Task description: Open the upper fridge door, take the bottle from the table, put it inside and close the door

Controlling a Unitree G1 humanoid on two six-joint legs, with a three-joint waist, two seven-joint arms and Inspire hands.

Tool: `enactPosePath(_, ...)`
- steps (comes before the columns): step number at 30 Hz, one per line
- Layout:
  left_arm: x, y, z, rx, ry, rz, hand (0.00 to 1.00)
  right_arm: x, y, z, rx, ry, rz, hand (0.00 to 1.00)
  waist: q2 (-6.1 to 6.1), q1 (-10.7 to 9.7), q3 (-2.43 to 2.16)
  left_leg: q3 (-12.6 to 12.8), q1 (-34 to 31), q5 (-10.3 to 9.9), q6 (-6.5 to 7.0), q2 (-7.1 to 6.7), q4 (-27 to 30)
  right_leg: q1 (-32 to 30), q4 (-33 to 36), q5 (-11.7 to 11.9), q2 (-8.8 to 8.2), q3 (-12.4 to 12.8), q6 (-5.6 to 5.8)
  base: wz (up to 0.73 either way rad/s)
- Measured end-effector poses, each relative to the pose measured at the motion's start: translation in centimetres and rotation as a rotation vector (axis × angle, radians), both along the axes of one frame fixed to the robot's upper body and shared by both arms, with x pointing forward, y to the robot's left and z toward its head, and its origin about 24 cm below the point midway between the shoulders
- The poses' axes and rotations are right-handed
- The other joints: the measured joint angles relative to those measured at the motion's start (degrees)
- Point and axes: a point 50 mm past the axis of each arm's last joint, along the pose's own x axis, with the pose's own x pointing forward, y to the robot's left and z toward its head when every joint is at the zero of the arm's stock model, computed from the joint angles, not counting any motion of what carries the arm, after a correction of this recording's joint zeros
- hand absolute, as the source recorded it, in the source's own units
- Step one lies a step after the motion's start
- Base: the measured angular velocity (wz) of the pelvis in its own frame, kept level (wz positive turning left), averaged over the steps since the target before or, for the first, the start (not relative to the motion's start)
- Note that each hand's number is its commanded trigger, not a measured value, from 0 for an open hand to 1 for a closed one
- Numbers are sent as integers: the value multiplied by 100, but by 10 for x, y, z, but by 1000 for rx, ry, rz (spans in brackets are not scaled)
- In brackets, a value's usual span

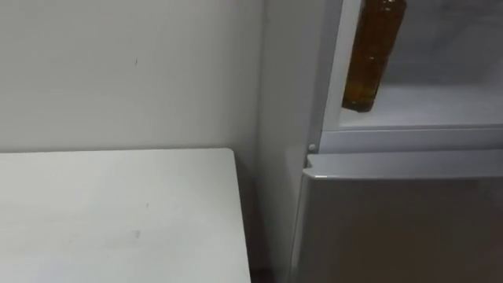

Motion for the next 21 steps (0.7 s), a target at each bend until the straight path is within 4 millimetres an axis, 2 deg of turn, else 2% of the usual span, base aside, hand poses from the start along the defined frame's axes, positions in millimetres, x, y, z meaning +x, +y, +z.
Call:
enactPosePath(1, 1, 1, 0, 3, -2, -4, 0, 0, 1, 1, -6, -2, 7, 0, -20, 24, 0, -2, 7, -1, 0, 3, -1, 17, -16, 3, 3, -5, 1, 0)
enactPosePath(2, 2, 2, 1, 8, -3, -12, 0, 1, 2, 2, -18, -1, 16, 0, -29, 49, -27, -4, 4, -2, -1, 13, -10, 43, -73, 30, 20, -7, 1, 0)
enactPosePath(5, 1, 5, 2, 18, 3, -27, 0, 3, 7, 5, -58, 0, 43, 0, -44, 129, -32, -3, -45, -4, -2, 29, -12, 42, -107, 78, 43, -7, -4, 0)
enactPosePath(12, 2, 6, 2, 29, 8, -30, 0, 15, 15, 10, -71, -26, 107, 0, 132, 183, -53, -36, -64, -5, -4, 41, -41, 45, -68, 88, 43, -64, -4, 2)
enactPosePath(16, 0, 6, 1, 30, 23, -25, 0, 17, 15, 13, -74, -35, 115, 0, 201, 182, -33, -35, -64, -4, -5, 41, -36, 62, -54, 86, 41, -63, -3, 0)
enactPosePath(19, -4, 6, 0, 26, 44, -15, 0, 19, 17, 15, -76, -54, 122, 0, 179, 196, -31, -31, -52, -3, -6, 40, -8, 85, -49, 68, 35, -66, -12, 0)
enactPosePath(21, -7, 5, -1, 21, 60, -10, 0, 21, 18, 17, -76, -66, 131, 0, 123, 194, -22, -32, -31, -3, -6, 40, 13, 101, -78, 53, 34, -69, -14, 0)
